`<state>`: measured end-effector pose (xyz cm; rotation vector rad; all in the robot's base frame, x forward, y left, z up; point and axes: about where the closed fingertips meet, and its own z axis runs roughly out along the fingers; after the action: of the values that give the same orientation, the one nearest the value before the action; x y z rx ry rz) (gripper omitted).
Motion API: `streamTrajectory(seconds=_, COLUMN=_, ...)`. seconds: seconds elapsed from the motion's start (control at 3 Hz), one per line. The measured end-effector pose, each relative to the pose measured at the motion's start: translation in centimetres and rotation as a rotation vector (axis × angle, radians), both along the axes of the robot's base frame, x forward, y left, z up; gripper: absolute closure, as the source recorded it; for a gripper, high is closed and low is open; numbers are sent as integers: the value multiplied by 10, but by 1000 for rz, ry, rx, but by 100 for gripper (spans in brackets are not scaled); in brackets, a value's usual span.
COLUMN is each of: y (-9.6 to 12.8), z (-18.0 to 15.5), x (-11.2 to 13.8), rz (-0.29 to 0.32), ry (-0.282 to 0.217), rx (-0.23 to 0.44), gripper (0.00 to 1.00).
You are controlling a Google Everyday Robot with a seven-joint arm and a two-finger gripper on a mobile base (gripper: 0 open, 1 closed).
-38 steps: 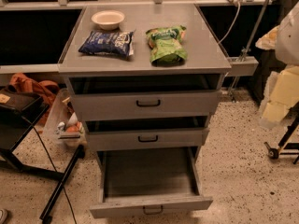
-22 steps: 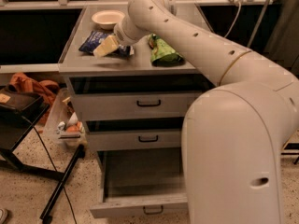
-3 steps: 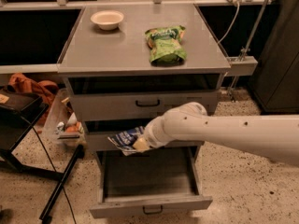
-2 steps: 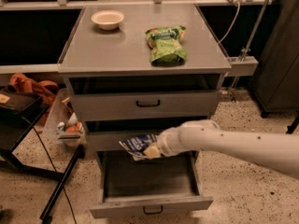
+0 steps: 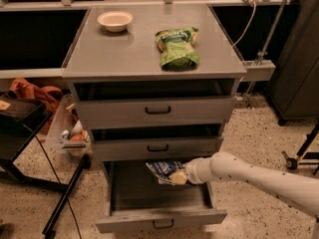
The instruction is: Place blue chip bag into bottom drawer
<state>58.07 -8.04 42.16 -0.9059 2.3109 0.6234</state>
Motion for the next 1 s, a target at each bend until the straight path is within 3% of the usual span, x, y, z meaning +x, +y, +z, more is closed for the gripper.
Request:
streamTrajectory(seconds=0.33, y=-3, z=-86, x=-3, rz=-59, ry=100, rx=79, gripper=100)
streamTrajectory(seconds=1.0, y=-8, z=-87, x=-2, rz=-89, ry=84, rx=80, gripper=100)
